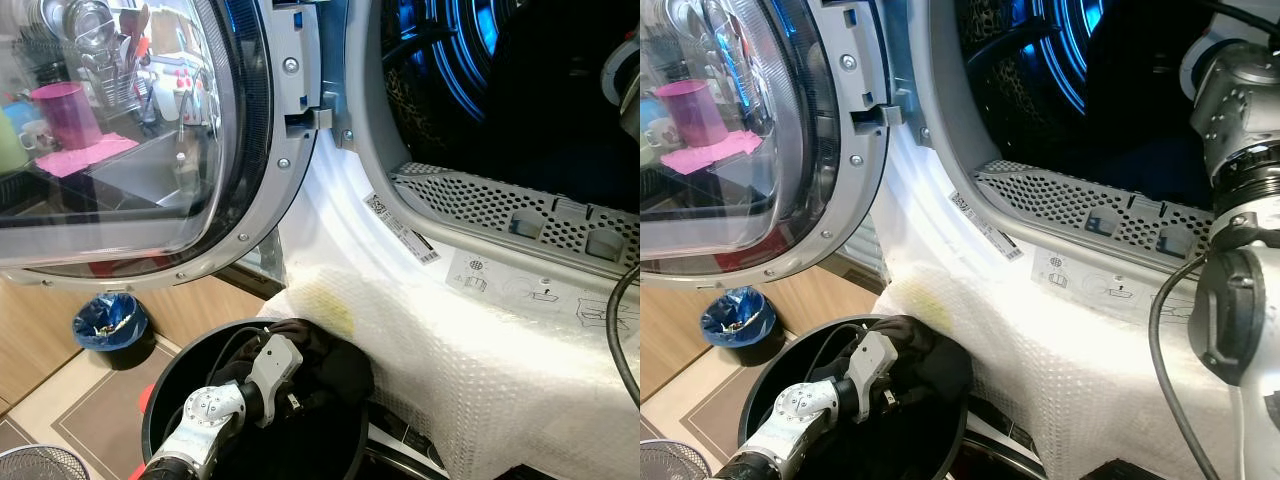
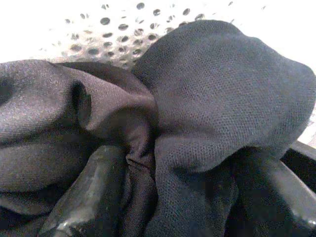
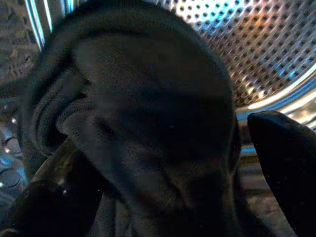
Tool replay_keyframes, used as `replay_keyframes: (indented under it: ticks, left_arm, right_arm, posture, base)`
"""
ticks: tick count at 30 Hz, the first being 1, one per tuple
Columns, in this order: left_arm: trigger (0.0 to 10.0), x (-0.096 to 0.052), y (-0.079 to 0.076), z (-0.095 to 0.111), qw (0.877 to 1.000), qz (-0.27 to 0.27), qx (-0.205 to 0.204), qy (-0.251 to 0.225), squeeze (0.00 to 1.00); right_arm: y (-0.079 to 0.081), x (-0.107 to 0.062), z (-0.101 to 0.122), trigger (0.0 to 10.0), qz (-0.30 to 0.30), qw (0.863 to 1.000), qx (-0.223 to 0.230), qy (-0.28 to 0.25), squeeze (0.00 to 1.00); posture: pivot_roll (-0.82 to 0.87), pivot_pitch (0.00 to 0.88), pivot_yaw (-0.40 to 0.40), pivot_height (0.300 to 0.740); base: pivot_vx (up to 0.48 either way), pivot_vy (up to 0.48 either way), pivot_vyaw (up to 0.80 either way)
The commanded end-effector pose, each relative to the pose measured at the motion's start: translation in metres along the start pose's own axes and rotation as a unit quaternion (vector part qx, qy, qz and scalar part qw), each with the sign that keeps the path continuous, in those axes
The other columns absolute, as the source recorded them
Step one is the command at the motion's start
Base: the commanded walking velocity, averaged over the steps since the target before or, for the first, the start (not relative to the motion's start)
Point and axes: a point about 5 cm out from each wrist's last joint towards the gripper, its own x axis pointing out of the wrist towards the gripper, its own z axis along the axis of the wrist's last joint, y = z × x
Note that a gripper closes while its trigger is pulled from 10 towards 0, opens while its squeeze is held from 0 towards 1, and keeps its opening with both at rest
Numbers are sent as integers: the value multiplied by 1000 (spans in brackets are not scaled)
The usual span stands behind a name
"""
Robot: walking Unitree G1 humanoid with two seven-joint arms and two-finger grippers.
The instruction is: Clothes washing
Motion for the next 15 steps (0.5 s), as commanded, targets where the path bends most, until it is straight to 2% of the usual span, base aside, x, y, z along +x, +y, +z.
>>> replay_keyframes:
  ticks: [1,5,6,7,8,9,12,13,15]
  left_arm:
    - [10000,-2,-3,-9,1000,-6,-2,23,0]
    - [10000,-2,-3,-9,1000,-7,-2,23,0]
    - [10000,-1,-7,-12,1000,-7,-6,22,0]
    - [10000,0,-11,-13,1000,-8,-10,21,0]
    - [10000,1,-13,-15,1000,-5,-15,19,0]
    - [10000,1,-14,-16,1000,9,-25,13,0]
    - [10000,2,-15,-16,999,17,-34,7,0]
    - [10000,5,-20,-17,999,18,-40,3,0]
    - [10000,8,-25,-18,999,19,-44,1,0]
  right_arm:
    - [0,-3,17,10000,5,1000,-2,-25,1000]
    - [0,-3,17,10000,4,1000,-1,-25,1000]
    - [-24,-10,22,10000,-2,1000,-10,-15,769]
    - [-41,-17,26,10000,-7,1000,-17,-8,769]
    - [-52,-22,28,10000,-5,1000,-22,-1,125]
    - [-53,-28,23,10000,8,1000,-16,19,0]
    - [-49,-33,16,10000,21,999,-15,35,0]
    - [-48,-38,12,10000,29,999,-9,42,0]
    - [-49,-41,10,10000,36,998,-3,46,0]
  posture:
    - [-36,0,31,740]
    - [-36,0,31,740]
    - [-42,0,-13,740]
    - [-42,0,-13,740]
    - [-37,0,-25,740]
    - [-36,0,-42,740]
    - [-41,0,-50,740]
    - [-45,0,-80,740]
    - [-46,0,-92,740]
  base:
    - [0,0,0]
    - [0,0,0]
    - [0,0,0]
    - [0,0,0]
    - [0,0,0]
    - [0,0,0]
    - [0,0,0]
    - [0,0,0]
    - [0,0,0]
